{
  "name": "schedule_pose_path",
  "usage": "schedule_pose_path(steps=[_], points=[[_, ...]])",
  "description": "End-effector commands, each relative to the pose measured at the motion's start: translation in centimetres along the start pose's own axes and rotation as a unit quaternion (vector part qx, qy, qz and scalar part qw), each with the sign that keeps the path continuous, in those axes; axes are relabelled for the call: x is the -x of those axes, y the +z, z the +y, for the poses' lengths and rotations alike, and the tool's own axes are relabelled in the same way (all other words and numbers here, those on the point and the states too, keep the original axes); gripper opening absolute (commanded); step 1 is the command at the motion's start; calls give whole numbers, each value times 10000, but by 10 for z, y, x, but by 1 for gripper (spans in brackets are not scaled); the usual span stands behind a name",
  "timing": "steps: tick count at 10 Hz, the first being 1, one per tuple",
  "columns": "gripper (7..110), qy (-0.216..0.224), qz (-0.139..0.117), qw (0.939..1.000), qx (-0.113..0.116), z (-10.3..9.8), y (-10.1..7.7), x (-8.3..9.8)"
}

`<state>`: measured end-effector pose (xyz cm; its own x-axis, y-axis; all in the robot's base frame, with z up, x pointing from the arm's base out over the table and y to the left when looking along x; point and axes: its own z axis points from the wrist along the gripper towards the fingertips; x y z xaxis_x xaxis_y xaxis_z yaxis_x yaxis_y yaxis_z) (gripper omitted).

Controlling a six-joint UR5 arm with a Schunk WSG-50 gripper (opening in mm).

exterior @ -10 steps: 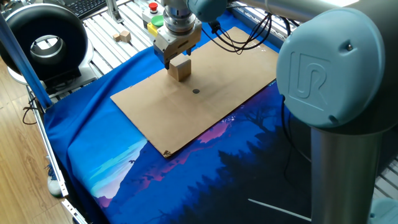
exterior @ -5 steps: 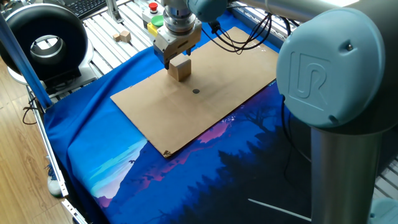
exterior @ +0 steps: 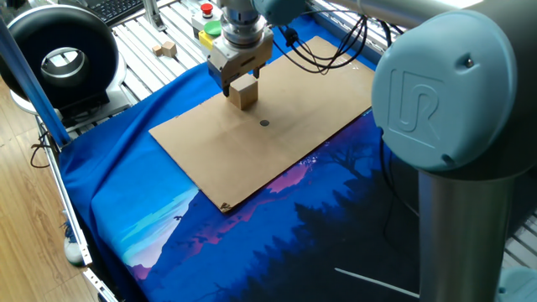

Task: Grab the block and place it at the designated location

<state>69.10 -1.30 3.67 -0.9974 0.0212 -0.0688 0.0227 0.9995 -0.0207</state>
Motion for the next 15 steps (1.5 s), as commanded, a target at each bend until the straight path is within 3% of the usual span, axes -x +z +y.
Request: schedule_pose_path(steps=[1,5,9,11,15], points=[[7,131,290,9991,267,12,-2,-14],[7,143,280,9993,198,9,-2,-14],[7,210,-288,9977,585,27,-3,15],[7,205,-472,9968,605,28,-4,24],[7,148,-404,9968,669,32,-4,21]])
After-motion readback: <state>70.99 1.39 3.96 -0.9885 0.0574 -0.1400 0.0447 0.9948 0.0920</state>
